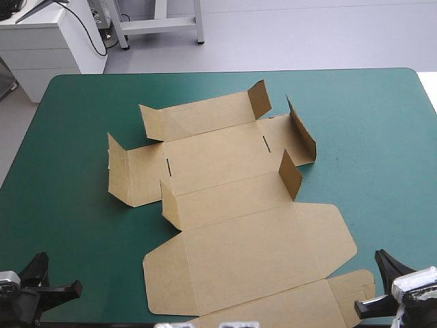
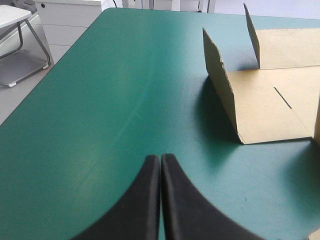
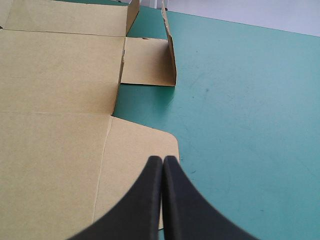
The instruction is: Fold the box
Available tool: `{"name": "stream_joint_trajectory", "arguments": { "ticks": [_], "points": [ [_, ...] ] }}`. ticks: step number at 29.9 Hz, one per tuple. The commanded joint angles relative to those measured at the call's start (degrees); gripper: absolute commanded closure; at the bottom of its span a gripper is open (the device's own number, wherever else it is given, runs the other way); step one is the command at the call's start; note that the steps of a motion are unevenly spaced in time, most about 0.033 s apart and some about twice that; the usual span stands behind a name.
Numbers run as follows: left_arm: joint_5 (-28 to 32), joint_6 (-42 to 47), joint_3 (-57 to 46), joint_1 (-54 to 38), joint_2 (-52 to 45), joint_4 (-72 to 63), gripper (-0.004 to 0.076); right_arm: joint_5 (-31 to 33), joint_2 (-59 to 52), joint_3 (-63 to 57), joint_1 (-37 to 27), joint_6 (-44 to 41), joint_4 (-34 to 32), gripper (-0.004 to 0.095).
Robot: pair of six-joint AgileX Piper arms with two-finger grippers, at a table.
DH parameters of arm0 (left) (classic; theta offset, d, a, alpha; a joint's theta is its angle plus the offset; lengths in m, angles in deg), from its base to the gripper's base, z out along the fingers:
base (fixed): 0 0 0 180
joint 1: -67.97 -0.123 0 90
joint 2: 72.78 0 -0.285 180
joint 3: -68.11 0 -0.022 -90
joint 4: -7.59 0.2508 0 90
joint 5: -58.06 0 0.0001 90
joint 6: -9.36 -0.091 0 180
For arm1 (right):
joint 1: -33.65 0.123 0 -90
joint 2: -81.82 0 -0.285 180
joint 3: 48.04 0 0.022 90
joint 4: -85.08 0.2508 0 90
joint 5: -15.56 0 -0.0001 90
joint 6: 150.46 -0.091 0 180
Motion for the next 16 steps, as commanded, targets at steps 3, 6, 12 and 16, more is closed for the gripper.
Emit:
{"name": "stream_joint_trajectory", "arguments": {
  "ticks": [3,6,12,16],
  "points": [
    [4.5,0.3,1.2,-0.1,-0.3,0.2,0.0731,-4.2,-1.4,1.4,-0.1,0.2,0.3,0.0929],
    [4.5,0.3,1.2,-0.1,-0.3,0.2,0.0731,-4.2,-1.4,1.4,-0.1,0.5,0.3,0.0929],
    [4.5,0.4,1.2,-0.1,-0.3,0.2,0.0731,-4.9,-1.4,1.4,-0.1,0.5,0.0,0.0929],
    [4.5,0.4,1.2,-0.1,-0.3,0.2,0.0731,-8.4,-0.2,2.1,-0.1,0.1,0.3,0.0929]
  ]
}}
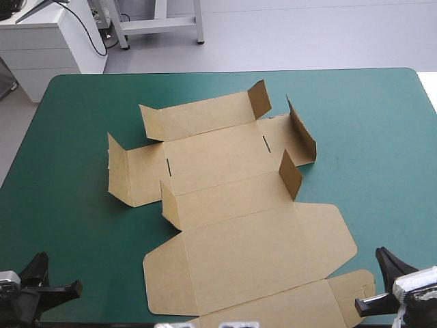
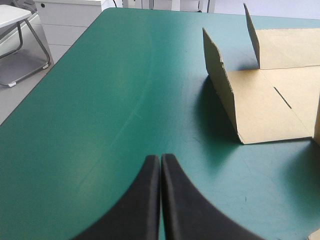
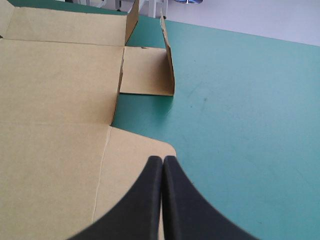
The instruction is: Fold the box
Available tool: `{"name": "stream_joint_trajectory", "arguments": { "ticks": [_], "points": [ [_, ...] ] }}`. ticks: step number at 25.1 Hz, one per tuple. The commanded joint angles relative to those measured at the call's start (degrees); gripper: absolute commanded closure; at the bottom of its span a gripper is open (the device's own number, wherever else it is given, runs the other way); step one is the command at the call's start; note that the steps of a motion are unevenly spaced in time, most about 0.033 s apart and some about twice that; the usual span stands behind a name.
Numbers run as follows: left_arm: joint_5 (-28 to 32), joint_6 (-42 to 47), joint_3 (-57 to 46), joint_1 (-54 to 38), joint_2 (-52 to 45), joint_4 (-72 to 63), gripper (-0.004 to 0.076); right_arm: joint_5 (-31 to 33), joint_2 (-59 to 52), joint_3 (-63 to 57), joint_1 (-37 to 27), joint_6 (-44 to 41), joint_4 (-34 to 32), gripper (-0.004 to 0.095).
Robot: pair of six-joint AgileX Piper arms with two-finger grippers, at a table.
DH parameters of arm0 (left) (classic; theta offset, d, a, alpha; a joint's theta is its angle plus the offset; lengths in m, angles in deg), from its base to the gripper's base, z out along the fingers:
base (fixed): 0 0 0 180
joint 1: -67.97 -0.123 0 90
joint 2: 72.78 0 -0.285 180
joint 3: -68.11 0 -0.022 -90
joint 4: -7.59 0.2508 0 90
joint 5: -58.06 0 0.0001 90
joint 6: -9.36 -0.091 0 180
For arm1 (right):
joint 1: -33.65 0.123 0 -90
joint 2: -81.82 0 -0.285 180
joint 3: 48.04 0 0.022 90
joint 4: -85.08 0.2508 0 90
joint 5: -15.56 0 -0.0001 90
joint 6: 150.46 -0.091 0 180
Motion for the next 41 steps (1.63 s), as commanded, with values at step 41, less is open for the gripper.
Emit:
{"name": "stream_joint_trajectory", "arguments": {
  "ticks": [41],
  "points": [
    [4.5,0.5,1.2,-0.1,-0.3,0.2,0.0731,-10.7,92.5,57.6,0.6,30.2,9.5,0.0927]
  ]
}}
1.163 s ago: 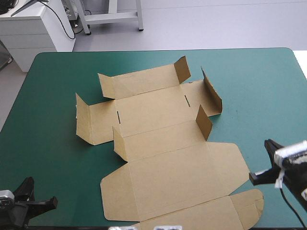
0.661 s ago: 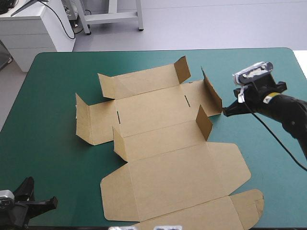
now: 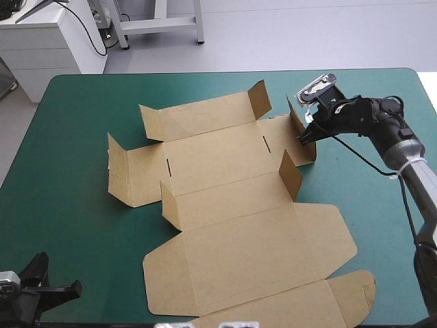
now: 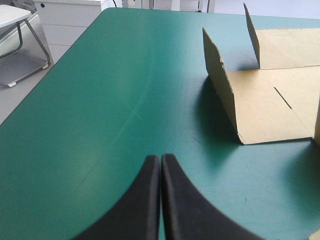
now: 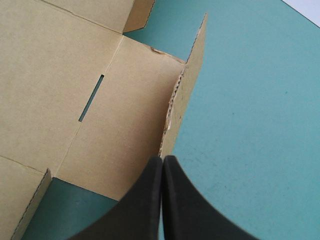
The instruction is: Fold the box
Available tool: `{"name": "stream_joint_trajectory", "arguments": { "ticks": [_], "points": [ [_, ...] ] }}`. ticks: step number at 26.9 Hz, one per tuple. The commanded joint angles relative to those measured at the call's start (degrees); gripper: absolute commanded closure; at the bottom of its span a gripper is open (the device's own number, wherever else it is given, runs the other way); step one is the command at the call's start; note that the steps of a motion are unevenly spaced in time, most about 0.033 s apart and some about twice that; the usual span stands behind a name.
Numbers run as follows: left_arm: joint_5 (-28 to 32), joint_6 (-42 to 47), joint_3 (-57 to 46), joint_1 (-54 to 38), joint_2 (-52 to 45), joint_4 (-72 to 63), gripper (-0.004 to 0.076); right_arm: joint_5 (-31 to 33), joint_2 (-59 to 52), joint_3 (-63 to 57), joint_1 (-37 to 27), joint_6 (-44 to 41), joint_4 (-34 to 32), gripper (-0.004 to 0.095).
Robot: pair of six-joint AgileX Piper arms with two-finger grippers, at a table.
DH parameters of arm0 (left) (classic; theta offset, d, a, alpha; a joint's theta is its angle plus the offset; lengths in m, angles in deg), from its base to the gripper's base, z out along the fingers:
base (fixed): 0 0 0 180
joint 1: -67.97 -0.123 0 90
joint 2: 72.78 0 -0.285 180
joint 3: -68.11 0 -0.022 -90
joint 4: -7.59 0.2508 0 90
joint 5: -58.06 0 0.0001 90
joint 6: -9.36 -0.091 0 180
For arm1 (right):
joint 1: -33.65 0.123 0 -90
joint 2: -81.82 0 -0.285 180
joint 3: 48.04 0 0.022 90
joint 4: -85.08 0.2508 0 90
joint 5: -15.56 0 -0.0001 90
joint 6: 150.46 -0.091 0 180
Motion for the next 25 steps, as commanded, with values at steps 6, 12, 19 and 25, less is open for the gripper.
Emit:
{"name": "stream_joint_trajectory", "arguments": {
  "ticks": [6,12,19,25],
  "points": [
    [4.5,0.5,1.2,-0.1,-0.3,0.2,0.0731,-4.8,1.7,2.7,0.6,6.9,2.7,0.0744],
    [4.5,0.5,1.2,-0.1,-0.3,0.2,0.0731,-9.0,3.8,2.7,3.6,7.6,2.2,0.0356],
    [4.5,0.6,1.2,-0.1,-0.3,0.2,0.0731,-11.7,7.2,3.3,4.0,2.4,0.0,0.0356],
    [4.5,0.4,1.2,-0.1,-0.3,0.2,0.0731,-12.6,10.5,3.4,4.0,0.0,-2.1,0.0356]
  ]
}}
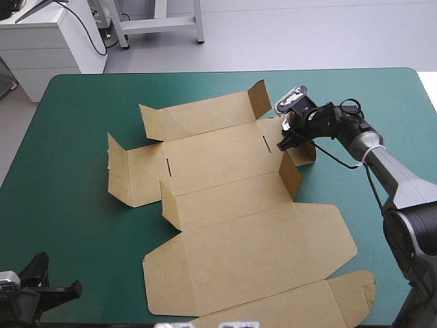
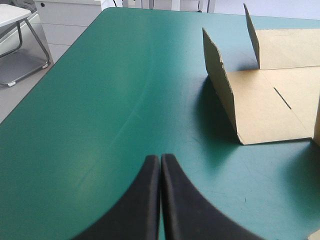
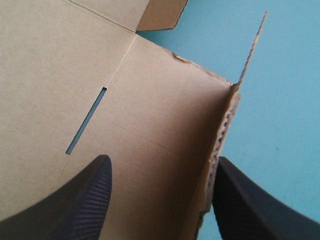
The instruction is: Fold the box
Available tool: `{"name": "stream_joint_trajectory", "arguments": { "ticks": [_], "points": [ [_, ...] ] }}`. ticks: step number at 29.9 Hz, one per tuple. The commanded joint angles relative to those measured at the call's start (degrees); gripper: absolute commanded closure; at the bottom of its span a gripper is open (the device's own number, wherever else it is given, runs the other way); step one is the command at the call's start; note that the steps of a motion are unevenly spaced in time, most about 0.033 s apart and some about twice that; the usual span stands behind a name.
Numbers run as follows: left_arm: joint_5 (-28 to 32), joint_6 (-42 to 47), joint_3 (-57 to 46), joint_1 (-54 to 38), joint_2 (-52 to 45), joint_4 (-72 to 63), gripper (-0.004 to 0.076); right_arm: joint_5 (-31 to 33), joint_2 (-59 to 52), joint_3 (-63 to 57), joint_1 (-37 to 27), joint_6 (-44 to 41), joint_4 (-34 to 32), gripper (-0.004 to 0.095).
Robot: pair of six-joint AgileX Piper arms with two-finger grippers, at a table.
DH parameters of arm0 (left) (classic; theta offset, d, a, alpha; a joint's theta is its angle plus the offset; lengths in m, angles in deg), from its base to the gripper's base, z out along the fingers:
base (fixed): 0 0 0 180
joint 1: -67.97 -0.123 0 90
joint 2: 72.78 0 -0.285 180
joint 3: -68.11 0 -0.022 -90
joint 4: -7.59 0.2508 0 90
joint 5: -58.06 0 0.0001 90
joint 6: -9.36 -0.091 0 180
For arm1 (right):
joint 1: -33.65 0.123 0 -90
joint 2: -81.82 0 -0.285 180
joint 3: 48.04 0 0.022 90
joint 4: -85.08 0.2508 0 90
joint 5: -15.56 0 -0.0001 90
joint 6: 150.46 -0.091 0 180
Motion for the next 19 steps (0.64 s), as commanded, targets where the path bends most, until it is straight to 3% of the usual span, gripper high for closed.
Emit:
{"name": "stream_joint_trajectory", "arguments": {
  "ticks": [1,7,9,12,15,19],
  "points": [
    [4.5,0.2,1.2,-0.1,-0.3,0.3,0.0731,-3.6,-1.0,2.0,-0.1,-2.1,-1.9,0.0356],
    [4.5,0.4,1.2,-0.1,-0.3,0.3,0.0731,-4.0,0.1,2.2,-0.1,-7.0,-4.8,0.0358],
    [4.5,0.4,1.2,-0.1,-0.3,0.3,0.0731,-4.0,0.1,2.3,-0.1,-9.4,-6.9,0.0401],
    [4.5,0.3,1.2,-0.1,-0.3,0.3,0.0731,-3.0,0.1,3.2,-0.1,-11.5,-10.1,0.0587],
    [4.5,0.3,1.2,-0.1,-0.3,0.3,0.0731,-0.6,0.1,4.6,-0.1,-11.5,-11.7,0.0917],
    [4.5,0.3,1.2,-0.1,-0.3,0.3,0.0731,2.7,0.1,8.3,-0.1,-11.8,-13.0,0.0929]
  ]
}}
